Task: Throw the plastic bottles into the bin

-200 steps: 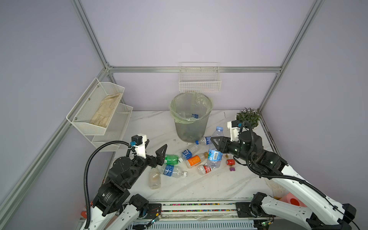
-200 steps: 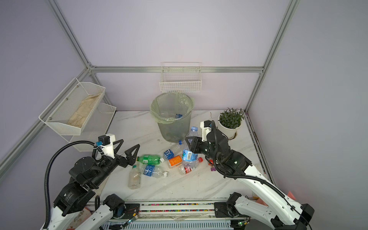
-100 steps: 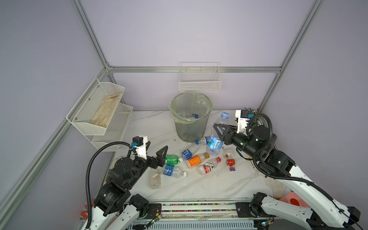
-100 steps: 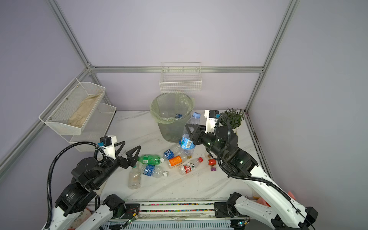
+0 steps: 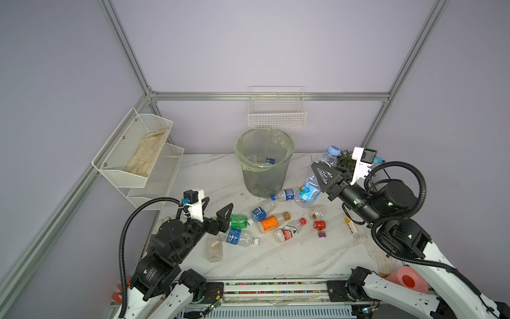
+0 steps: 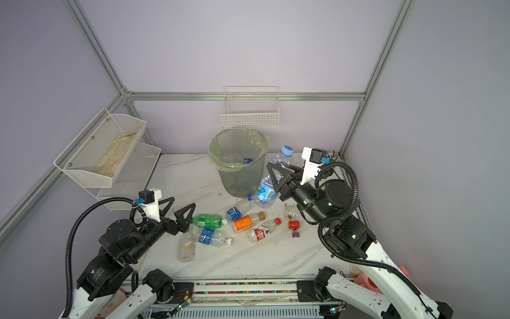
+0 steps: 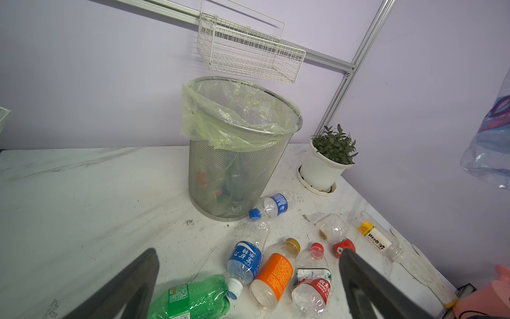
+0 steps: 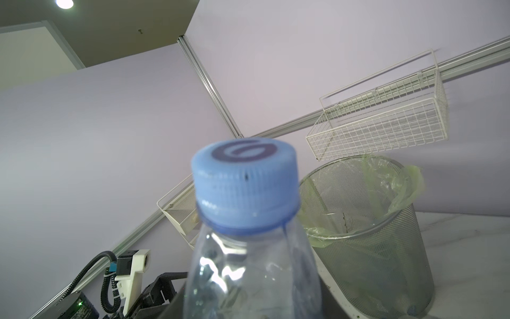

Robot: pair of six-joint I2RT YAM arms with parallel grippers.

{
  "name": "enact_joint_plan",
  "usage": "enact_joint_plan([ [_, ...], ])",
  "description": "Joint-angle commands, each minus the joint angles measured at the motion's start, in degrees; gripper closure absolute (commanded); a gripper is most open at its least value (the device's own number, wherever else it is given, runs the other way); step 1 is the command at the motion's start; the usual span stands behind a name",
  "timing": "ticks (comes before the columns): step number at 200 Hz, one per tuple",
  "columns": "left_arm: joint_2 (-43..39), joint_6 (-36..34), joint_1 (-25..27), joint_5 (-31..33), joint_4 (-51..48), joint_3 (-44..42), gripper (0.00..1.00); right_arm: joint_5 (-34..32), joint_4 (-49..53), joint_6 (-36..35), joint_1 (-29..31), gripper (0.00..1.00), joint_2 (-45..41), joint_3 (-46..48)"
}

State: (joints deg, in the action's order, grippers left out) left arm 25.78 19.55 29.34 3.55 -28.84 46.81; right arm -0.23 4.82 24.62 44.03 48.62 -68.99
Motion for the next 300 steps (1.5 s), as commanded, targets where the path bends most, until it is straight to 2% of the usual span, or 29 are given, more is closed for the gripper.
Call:
enact_joint_plan([
  [1,-0.47,1.10,0.17,-1.08,0.88,-2.34,0.00,-1.06,-2.61,-2.33,0.15,1.00,-0.22,-1.49],
  [44,-0.55,1.72,0.18,-1.87,0.96,-2.23,0.00,-3.19,-4.98,-2.78,0.11,1.00,3.70,-4.67],
  [84,-0.93,2.31,0.14,-2.56,0.84,-1.99,0.00,-3.03,-7.23,-4.07,0.14,1.00,12.23,-11.51],
  [136,-1.02,3.12,0.16,-3.55,0.72,-1.03,0.00,-6.38,-7.46,-12.80,-0.29,1.00,30.51,-25.46],
  [149,-1.13,3.45,0.19,-3.79,0.50,-0.69,0.00,-7.53,-7.18,-13.63,-2.20,1.00,36.81,-28.53],
  [160,-1.25,3.56,0.19,-3.95,0.13,-0.17,0.00,-5.84,-5.44,-12.72,-4.73,1.00,41.46,-31.83],
  [164,-1.28,3.65,0.18,-3.99,-0.04,-0.03,0.00,-4.96,-4.39,-12.27,-5.69,0.98,43.24,-33.28],
  [168,-1.34,3.65,0.14,-4.06,-0.28,0.23,0.00,-4.19,-2.88,-11.88,-6.45,0.91,44.84,-34.85],
  [172,-1.43,3.65,0.19,-4.01,-0.64,0.53,0.00,-3.77,-1.22,-11.39,-7.00,0.76,46.46,-36.49],
  [178,-1.61,3.58,0.19,-4.00,-1.12,0.93,0.00,-3.15,1.20,-10.82,-7.56,0.37,48.42,-38.56],
  [183,-1.76,3.42,0.16,-3.91,-1.57,1.23,0.00,-3.46,3.17,-10.65,-7.64,0.08,49.66,-40.23],
  [186,-1.85,3.35,0.16,-3.76,-1.86,1.41,0.00,-4.19,4.44,-10.42,-7.60,0.03,50.20,-40.96],
  [204,-2.56,2.96,0.19,-3.07,-3.05,1.80,0.00,-6.17,6.73,-9.33,-7.64,0.03,49.66,-40.61],
  [240,-1.61,2.95,0.19,-3.15,-2.85,1.67,0.00,-3.69,-2.82,-8.98,-7.64,0.03,38.83,-27.94],
  [300,3.03,3.81,0.19,-5.25,-1.59,2.60,0.00,-2.72,-0.01,-7.30,-7.64,0.03,31.46,-22.81],
])
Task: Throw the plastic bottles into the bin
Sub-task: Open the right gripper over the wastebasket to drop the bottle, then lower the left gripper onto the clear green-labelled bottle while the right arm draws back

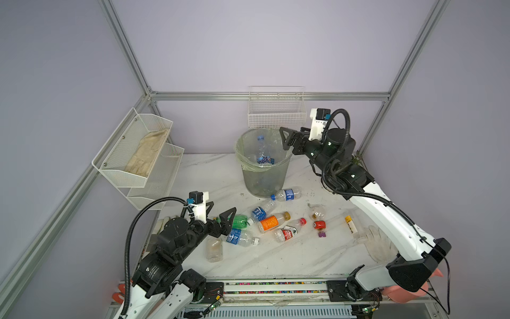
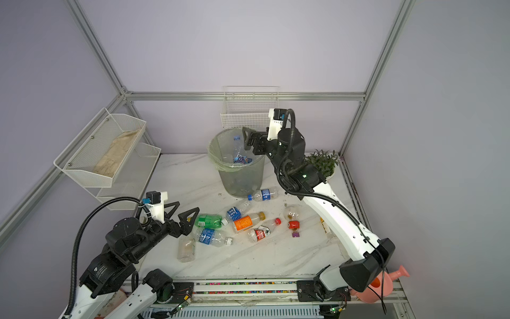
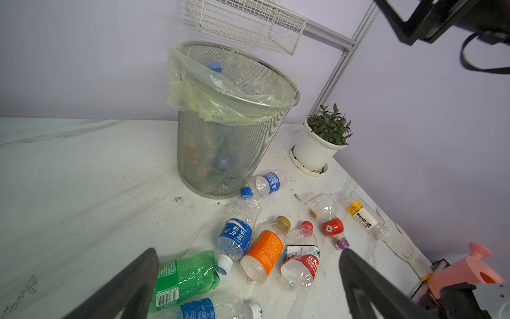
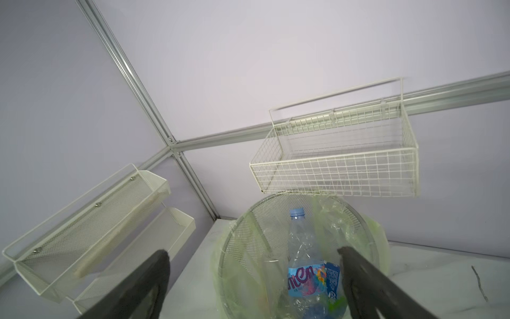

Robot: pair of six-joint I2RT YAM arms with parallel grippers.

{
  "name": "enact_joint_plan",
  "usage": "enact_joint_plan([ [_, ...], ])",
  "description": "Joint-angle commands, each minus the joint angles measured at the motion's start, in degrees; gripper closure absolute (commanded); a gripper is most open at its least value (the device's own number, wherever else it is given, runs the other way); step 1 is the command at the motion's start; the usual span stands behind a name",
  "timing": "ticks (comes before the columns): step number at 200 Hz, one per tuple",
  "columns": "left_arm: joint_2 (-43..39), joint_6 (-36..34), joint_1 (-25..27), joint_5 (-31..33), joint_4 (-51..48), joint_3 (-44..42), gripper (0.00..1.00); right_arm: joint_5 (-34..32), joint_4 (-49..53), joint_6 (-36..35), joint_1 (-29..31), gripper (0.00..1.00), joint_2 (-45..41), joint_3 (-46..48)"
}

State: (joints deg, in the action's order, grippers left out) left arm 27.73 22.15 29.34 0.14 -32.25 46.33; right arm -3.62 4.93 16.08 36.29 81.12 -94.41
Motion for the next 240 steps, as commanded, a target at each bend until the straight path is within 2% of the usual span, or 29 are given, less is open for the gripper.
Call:
enact_joint_plan([
  [1,1.09,1.22,0.19,-1.92,1.83,3.03,0.00,0.65,-0.06,1.33,0.09,0.03,-1.14,2.67],
  [36,1.90,1.67,0.25,-3.12,1.82,2.56,0.00,-0.04,1.61,4.11,0.07,0.03,-5.73,5.95],
  [109,5.88,2.80,0.67,-9.11,3.41,-0.50,0.00,-7.66,7.13,7.71,0.10,0.03,-16.33,15.19],
  [143,7.25,3.91,1.48,-9.30,4.40,-1.93,0.00,-9.51,9.23,9.90,0.14,0.03,-20.13,20.65],
  [188,7.77,9.12,1.43,-6.69,6.35,-5.21,0.00,-9.74,11.38,12.13,0.09,0.03,-21.79,24.99],
  [209,8.71,11.82,1.42,-3.49,4.54,-5.98,0.00,-9.82,11.94,12.37,0.09,0.03,-22.13,25.62],
  [240,12.26,16.30,1.42,7.66,-5.90,-4.88,0.00,-10.22,12.57,12.64,0.09,0.03,-22.97,26.59],
])
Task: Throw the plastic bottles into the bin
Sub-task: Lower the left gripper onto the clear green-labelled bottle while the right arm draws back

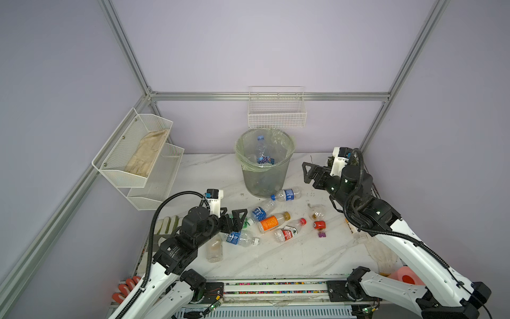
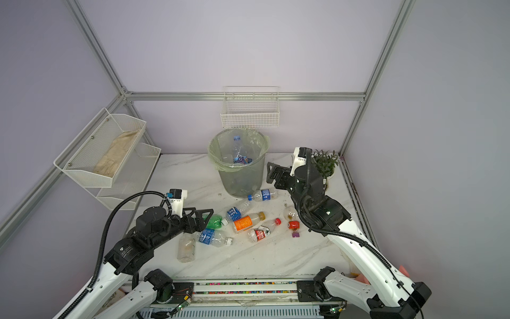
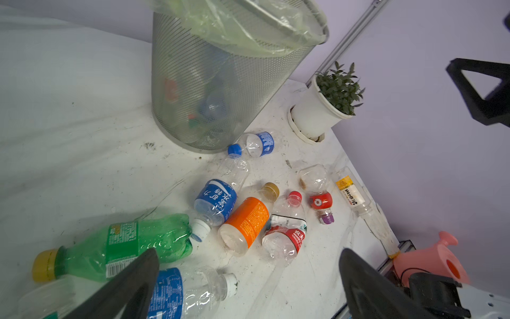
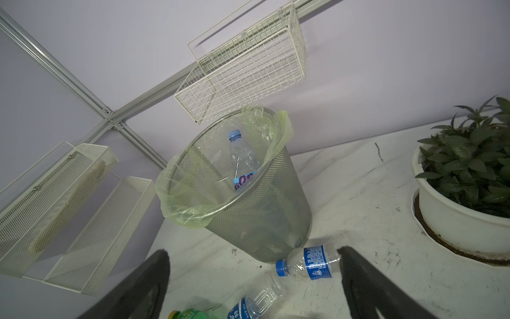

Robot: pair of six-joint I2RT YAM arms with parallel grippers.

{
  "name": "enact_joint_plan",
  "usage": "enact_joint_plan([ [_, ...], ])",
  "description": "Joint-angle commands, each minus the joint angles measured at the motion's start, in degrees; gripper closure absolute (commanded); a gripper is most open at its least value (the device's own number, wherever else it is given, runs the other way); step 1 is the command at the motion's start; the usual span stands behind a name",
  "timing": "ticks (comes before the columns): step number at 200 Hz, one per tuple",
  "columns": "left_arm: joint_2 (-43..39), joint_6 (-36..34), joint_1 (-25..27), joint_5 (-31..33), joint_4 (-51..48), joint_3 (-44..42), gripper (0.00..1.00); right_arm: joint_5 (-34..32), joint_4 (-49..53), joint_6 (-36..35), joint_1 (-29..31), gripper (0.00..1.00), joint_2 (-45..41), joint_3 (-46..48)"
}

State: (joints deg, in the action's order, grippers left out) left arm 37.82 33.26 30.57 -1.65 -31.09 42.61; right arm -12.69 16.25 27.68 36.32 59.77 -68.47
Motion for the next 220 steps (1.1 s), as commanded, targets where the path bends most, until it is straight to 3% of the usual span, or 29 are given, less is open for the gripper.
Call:
enact_joint_plan([
  [1,2.34,5.26,0.19,9.72,-7.32,-1.19,0.00,-1.13,1.29,1.05,0.12,0.03,-1.65,0.72],
  [65,1.23,12.77,-1.06,19.05,-14.17,-5.15,0.00,-1.09,2.20,1.67,0.07,0.03,-4.16,3.27],
  [123,-1.12,18.34,-5.52,16.33,-15.78,-11.86,0.00,-0.66,2.11,2.31,0.07,0.02,-4.80,4.67],
  [220,-2.60,25.22,-6.09,15.41,-10.64,-21.90,0.00,-0.41,2.17,3.83,0.07,0.03,-5.54,6.52],
])
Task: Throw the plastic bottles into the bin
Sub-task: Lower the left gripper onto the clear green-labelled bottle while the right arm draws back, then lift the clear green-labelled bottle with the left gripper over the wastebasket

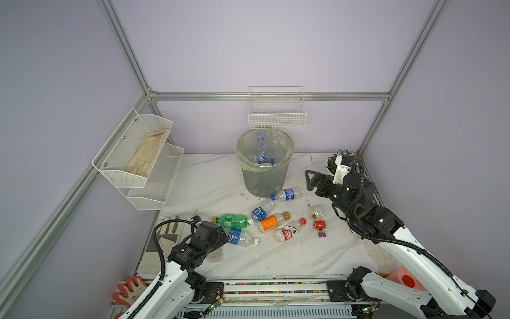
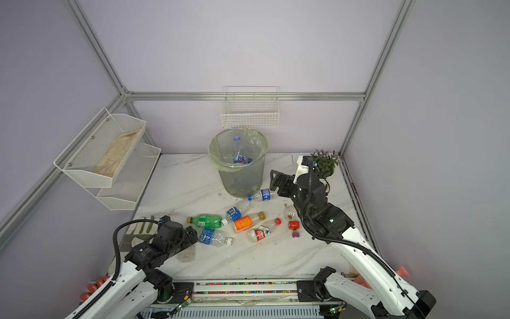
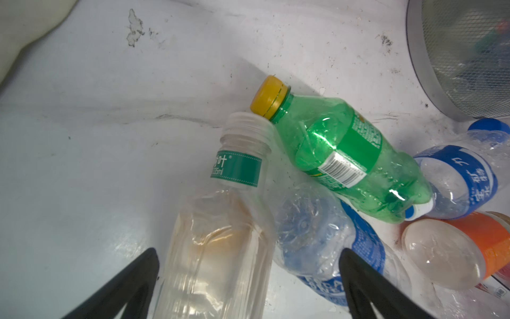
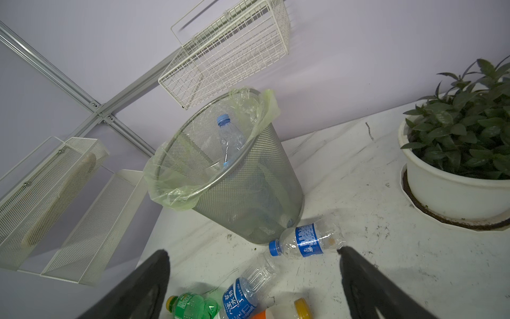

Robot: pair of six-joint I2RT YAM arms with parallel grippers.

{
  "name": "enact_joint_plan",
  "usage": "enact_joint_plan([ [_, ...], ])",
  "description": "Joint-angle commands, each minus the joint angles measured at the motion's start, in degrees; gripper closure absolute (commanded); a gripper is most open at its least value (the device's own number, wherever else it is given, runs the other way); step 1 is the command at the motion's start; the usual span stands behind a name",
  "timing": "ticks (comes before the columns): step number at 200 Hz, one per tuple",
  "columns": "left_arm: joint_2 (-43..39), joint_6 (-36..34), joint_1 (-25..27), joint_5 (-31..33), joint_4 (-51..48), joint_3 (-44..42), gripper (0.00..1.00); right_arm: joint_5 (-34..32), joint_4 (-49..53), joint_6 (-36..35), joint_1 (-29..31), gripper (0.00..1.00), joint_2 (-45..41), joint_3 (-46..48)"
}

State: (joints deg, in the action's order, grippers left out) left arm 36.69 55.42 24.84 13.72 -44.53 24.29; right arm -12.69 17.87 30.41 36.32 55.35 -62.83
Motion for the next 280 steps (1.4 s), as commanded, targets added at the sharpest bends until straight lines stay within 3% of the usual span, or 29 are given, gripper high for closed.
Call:
enact_joint_plan([
  [1,-1.54,3.09,-0.38,0.06,2.84,-3.70,0.00,-0.41,0.53,1.12,0.07,0.03,-1.13,0.91],
  [107,-1.51,4.96,-0.94,-0.61,7.21,-8.55,0.18,-0.24,0.41,1.84,0.08,0.03,-0.73,1.39],
  [130,0.19,4.88,-1.02,-1.14,8.64,-9.18,0.32,-0.23,0.44,1.84,0.07,0.03,-0.68,1.52],
  [167,1.19,4.81,-1.04,-1.18,9.29,-9.08,0.45,-0.49,0.47,1.76,0.07,0.03,-0.89,1.83],
  [225,-0.97,3.65,-1.13,-0.71,6.72,-5.54,0.60,-0.58,0.51,2.24,0.07,0.03,-1.92,2.81],
  [280,-2.80,2.61,-1.07,0.63,2.24,0.19,0.66,-0.41,0.59,2.89,0.07,0.03,-2.69,3.63],
])
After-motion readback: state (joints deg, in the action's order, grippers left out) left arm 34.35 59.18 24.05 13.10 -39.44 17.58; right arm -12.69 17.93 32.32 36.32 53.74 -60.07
